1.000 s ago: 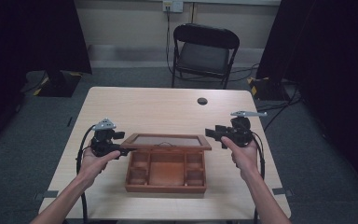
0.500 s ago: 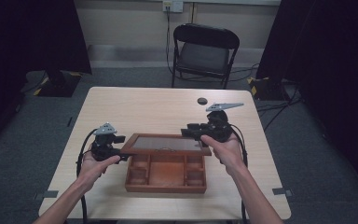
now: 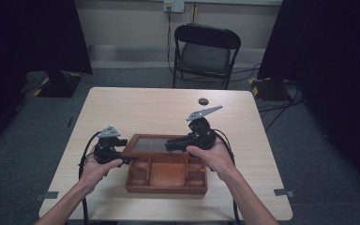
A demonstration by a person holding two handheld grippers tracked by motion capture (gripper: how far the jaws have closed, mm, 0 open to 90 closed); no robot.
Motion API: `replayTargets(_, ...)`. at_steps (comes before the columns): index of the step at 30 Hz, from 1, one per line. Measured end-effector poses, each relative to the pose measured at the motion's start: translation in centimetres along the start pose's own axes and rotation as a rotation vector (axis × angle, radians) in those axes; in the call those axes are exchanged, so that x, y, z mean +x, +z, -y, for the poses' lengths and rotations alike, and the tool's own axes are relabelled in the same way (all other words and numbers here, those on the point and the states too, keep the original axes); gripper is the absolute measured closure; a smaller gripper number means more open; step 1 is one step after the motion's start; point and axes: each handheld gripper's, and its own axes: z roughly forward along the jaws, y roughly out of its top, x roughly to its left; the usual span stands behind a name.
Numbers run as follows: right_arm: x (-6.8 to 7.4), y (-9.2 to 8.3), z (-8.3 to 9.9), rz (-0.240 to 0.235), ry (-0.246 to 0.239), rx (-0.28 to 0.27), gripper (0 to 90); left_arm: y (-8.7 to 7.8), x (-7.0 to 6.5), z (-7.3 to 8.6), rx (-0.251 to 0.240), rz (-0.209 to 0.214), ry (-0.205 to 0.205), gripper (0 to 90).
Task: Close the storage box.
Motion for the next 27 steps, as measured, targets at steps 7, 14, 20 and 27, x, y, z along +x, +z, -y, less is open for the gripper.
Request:
replayTargets(7,-0.1,0.5,0.3,-0.019,-0.007,0.023,77.7,0.0,0.0,0.1,0.001,0.011,-0.001,16.3)
replayTargets(14,-0.1,0.9,0.4,-0.039,-0.006,0.046,80.2,0.1,0.0,0.1,0.000,0.016,-0.003,16.3)
replayTargets(20,-0.4,1.1,0.5,-0.063,0.012,0.055,81.2,0.2,0.1,0.1,0.010,0.009,0.004,16.3)
replayTargets(27,-0.4,1.3,0.5,-0.045,0.001,0.059,81.7,0.2,0.6,0.3,0.007,0.013,-0.024,17.2)
